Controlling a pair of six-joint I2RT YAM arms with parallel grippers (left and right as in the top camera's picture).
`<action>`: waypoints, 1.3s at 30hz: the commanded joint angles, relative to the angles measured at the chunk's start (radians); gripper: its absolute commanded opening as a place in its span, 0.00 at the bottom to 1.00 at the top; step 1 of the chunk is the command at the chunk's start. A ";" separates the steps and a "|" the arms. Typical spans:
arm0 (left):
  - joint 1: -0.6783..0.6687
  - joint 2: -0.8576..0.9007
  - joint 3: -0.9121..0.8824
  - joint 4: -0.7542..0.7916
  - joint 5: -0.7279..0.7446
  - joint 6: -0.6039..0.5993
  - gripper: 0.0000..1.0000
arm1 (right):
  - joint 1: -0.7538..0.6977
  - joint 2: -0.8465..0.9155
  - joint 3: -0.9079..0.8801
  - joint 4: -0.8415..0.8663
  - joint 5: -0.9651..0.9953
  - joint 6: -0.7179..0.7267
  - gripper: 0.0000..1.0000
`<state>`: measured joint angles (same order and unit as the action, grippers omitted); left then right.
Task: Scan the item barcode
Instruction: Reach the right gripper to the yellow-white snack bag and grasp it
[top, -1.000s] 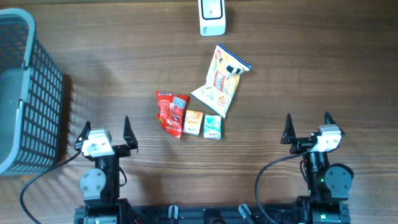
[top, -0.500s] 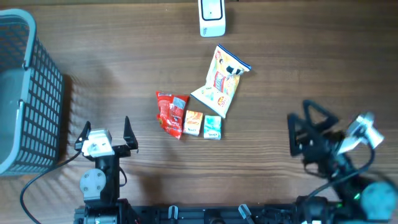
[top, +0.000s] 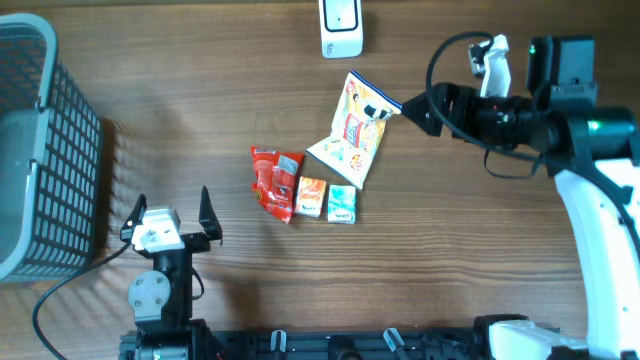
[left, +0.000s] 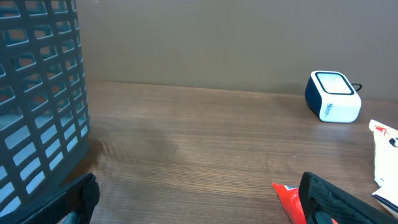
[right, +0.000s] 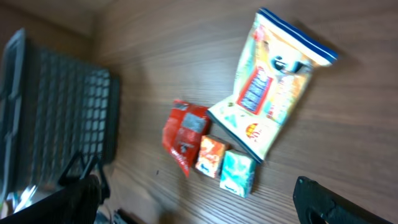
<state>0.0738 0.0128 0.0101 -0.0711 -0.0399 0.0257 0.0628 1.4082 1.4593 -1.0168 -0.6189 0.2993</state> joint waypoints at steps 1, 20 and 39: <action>-0.005 -0.008 -0.005 0.055 0.159 -0.017 1.00 | 0.003 0.059 0.025 -0.050 0.042 0.085 1.00; 0.054 1.076 1.253 -0.716 0.796 -0.239 1.00 | 0.223 0.256 0.020 0.120 0.178 0.132 1.00; 0.053 1.481 1.308 -1.011 0.232 -0.378 1.00 | 0.528 0.569 0.019 0.323 0.702 0.119 0.75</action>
<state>0.1211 1.4887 1.3064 -1.0817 0.2058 -0.3435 0.5381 1.9602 1.4643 -0.7067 -0.1207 0.4351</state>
